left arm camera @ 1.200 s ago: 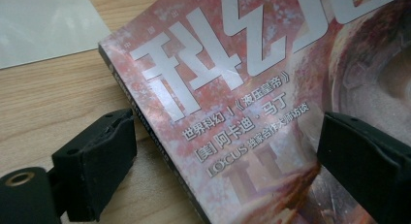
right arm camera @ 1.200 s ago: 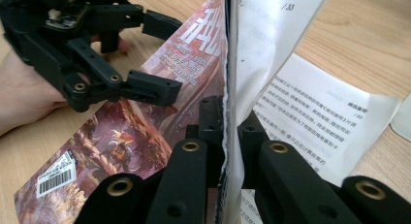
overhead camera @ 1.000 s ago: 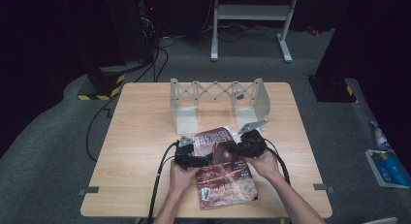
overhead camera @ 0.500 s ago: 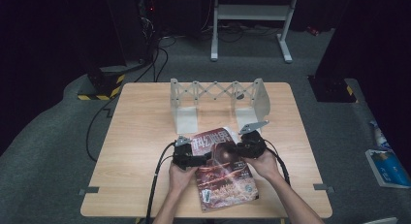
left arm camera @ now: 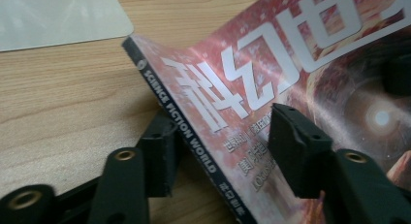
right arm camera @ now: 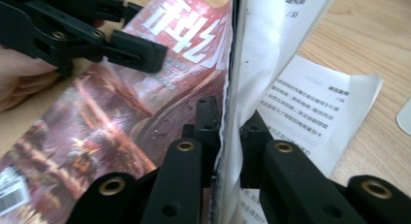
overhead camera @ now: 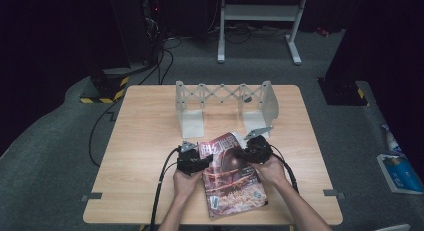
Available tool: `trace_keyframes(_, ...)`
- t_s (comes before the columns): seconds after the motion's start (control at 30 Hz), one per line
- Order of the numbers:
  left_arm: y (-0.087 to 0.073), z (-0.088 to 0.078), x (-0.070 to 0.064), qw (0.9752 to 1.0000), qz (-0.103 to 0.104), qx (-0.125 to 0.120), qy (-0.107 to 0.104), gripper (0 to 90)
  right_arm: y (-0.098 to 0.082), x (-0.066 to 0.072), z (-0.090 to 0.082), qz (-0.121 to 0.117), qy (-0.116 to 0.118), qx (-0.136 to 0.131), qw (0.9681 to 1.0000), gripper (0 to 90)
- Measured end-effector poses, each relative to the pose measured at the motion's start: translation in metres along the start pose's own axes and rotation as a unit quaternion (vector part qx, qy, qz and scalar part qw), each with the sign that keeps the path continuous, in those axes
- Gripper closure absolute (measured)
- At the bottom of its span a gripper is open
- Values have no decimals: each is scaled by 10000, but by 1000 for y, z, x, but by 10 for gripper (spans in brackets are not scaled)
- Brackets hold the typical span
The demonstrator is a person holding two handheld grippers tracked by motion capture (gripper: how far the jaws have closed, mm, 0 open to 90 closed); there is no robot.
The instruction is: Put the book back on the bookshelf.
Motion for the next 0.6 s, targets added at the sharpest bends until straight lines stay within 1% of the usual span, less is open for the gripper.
trace_keyframes(0.1, -1, 0, 0, 10000, 4, -20, 12, 556, -2, -2, 4, 77, -154, 53, 9998, 736)
trace_keyframes(0.13, -1, 0, 0, 10000, -8, -18, 7, 567, -2, -3, 5, 62, -199, 71, 9998, 719)
trace_keyframes(0.2, -1, -1, 0, 10000, -45, -25, -13, 586, -4, -4, 6, 120, -327, 115, 9993, 657)
trace_keyframes(0.27, -1, -1, 0, 10000, -69, -32, -39, 595, -6, -8, 7, 242, -411, 141, 9988, 592)
trace_keyframes(0.33, -1, -1, 0, 10000, -77, -28, -41, 598, -9, -12, 6, 434, -518, 128, 9976, 532)
trace_keyframes(0.37, -1, -1, 1, 10000, -82, -26, -41, 599, -10, -14, 5, 524, -544, 115, 9971, 520)
trace_keyframes(0.4, -1, -1, 0, 10000, -85, -26, -40, 599, -12, -18, 3, 630, -619, 61, 9961, 524)
trace_keyframes(0.43, -1, -1, 0, 10000, -87, -25, -39, 599, -14, -21, 0, 707, -757, 41, 9946, 538)
trace_keyframes(0.47, -1, -1, 1, 10000, -87, -24, -39, 599, -17, -26, -3, 770, -849, -14, 9934, 537)
trace_keyframes(0.5, -1, -1, 0, 10000, -89, -23, -37, 599, -19, -29, -5, 854, -903, -39, 9922, 538)
trace_keyframes(0.6, -1, 0, 0, 10000, -91, -23, -33, 598, -25, -37, -7, 949, -1084, 15, 9896, 547)
Point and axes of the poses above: each handheld gripper's, and its own axes: z roughly forward along the jaws, y roughly out of its top, x roughly to its left, the point moved 2 cm from there along z, roughly forward along the jaws, and after that the axes turned 7 degrees about x, right-handed, at the moved point
